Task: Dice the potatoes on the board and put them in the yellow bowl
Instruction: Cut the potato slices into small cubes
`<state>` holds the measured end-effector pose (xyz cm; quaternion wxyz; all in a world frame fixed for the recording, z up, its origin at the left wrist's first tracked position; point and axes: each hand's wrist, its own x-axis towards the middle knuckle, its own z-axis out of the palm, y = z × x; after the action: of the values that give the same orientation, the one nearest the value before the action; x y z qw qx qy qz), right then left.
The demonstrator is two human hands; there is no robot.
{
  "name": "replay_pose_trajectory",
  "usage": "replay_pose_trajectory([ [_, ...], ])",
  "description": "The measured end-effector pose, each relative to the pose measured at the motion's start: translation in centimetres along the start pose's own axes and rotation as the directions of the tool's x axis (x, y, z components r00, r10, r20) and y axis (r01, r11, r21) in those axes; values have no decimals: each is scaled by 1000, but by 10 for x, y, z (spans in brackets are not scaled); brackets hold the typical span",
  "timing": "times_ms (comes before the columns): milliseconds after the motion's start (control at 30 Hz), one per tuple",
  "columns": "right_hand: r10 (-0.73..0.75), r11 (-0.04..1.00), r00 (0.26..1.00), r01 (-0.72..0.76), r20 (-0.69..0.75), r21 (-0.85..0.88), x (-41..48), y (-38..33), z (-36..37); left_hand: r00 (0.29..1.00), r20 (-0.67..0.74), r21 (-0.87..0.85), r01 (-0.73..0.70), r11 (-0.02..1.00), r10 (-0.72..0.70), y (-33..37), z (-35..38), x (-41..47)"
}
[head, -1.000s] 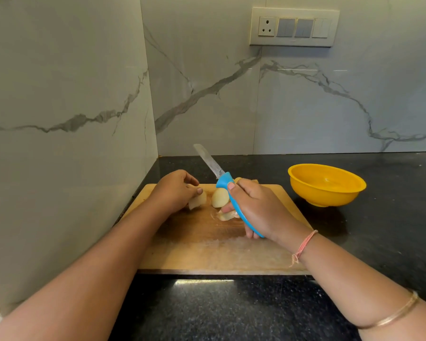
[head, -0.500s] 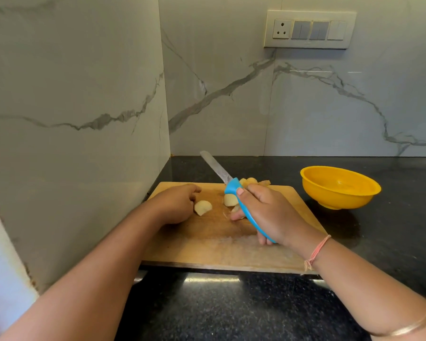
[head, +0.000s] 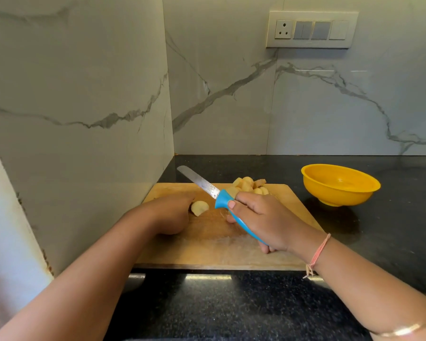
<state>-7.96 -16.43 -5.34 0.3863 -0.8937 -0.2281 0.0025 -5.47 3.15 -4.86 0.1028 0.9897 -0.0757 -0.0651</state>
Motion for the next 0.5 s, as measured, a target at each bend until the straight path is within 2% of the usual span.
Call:
replay_pose_trajectory([
  [233, -8, 1000, 1000, 8, 1, 0, -1, -2, 2, 1000, 15, -8, 16, 1000, -16, -1, -1, -3],
  [367, -1, 1000, 992, 5, -129, 29, 4, -4, 3, 998, -28, -127, 47, 991, -51, -1, 2, -5],
  [500, -27, 988, 980, -4, -196, -156, 7, 0, 0, 973, -180, -337, 77, 938, -145, 1, 9, -7],
])
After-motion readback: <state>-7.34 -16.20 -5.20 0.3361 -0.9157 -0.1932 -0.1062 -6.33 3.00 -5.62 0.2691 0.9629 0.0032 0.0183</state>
